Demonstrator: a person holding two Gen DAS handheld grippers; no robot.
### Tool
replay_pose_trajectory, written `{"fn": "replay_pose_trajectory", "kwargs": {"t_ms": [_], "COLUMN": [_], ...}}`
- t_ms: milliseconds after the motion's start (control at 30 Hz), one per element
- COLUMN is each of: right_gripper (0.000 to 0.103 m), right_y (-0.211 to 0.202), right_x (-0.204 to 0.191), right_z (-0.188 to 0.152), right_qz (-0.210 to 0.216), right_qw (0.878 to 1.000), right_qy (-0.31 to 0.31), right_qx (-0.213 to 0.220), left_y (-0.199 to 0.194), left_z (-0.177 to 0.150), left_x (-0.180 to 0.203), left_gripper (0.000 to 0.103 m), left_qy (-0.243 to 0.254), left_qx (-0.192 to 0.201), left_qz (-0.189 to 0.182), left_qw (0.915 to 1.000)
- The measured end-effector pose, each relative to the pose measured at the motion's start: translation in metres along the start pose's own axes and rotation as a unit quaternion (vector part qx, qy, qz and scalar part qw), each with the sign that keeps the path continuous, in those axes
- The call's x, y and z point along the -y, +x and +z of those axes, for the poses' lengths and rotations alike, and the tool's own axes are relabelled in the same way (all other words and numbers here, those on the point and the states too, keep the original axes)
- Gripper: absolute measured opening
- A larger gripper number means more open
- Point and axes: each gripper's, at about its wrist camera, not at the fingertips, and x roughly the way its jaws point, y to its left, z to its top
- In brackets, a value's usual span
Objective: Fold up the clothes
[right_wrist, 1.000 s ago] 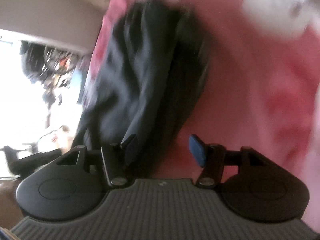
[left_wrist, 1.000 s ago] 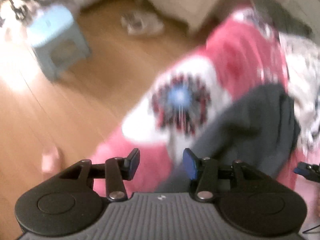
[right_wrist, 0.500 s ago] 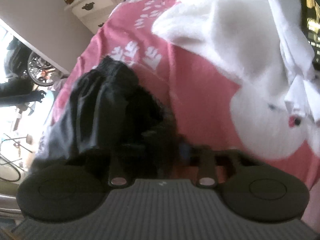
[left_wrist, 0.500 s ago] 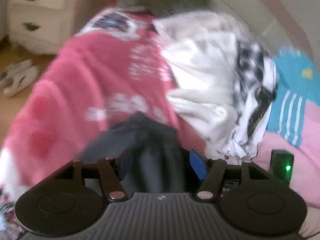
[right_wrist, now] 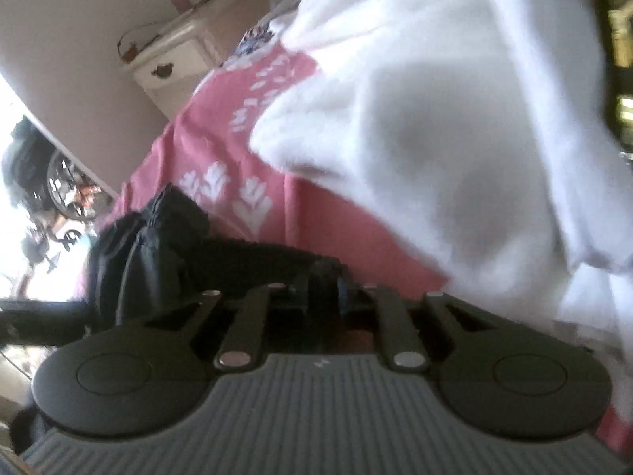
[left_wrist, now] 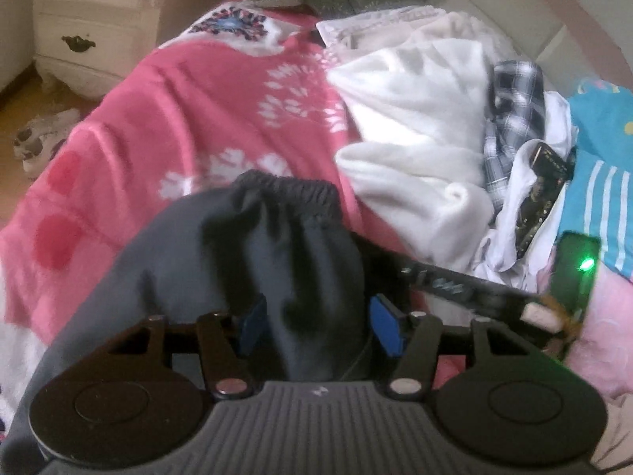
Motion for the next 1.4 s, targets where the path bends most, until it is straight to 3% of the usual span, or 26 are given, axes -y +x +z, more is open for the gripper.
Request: {"fn": "replay_pose_trajectory", "kwargs": {"t_ms": [100,267,367,533,667,867,967,1100,1400], "right_gripper": [0.033,0.041,0.041,0.041,0.037,0.040,0.039,0.010,0.008], "right_y": [-0.022,-0.054,-0.028,0.019,0.024,0.013,0.024,0.025,-0.056], "right_x": [-0.007,-0.025,-0.031,-0.029,-0.035,-0.043,-0.044,-0.056,-0.117], "right_z": [0.005,0.008,0.011,0.010,0.007,0.009,0.010,0.011,-0.013], "right_qz": [-0.002,0.068,0.105,0.111,0.124,0.141,0.129,0.116,0.101], "right_qw": [1.000,0.996,0.992,0.985,0.983,0.981,0.983,0.988,0.991], "right_qy": [0.006,0.028,0.066,0.123,0.130,0.124,0.123,0.088,-0.083], "right_qx": [0.014,0.044,0.002,-0.046,-0.049,-0.042,-0.051,-0.049,0.021], "left_y": [-0.012,-0.025,-0.023,-0.021,-0.013,0.000,0.006,0.007,-0.001], "left_z": [-0.005,-0.013,-0.016,-0.024,-0.031,-0.038,-0.042,-0.046,-0.050], "left_x": [-0.008,-0.026,-0.035,-0.045,-0.050,-0.056,-0.056,-0.055,-0.056], "left_gripper": [0.058,0.056,0.051,0.047,0.046,0.046,0.046,0.046,0.046], "left_qy": [0.000,-0.016,-0.026,-0.035,-0.045,-0.057,-0.056,-0.055,-0.067], "left_qx": [0.017,0.041,0.034,0.025,0.008,-0.015,-0.021,-0.022,-0.029], "left_qz": [0.009,0.043,0.068,0.091,0.102,0.111,0.115,0.117,0.106], "left_qw": [0.9998,0.9981,0.9968,0.9949,0.9937,0.9920,0.9916,0.9913,0.9917]}}
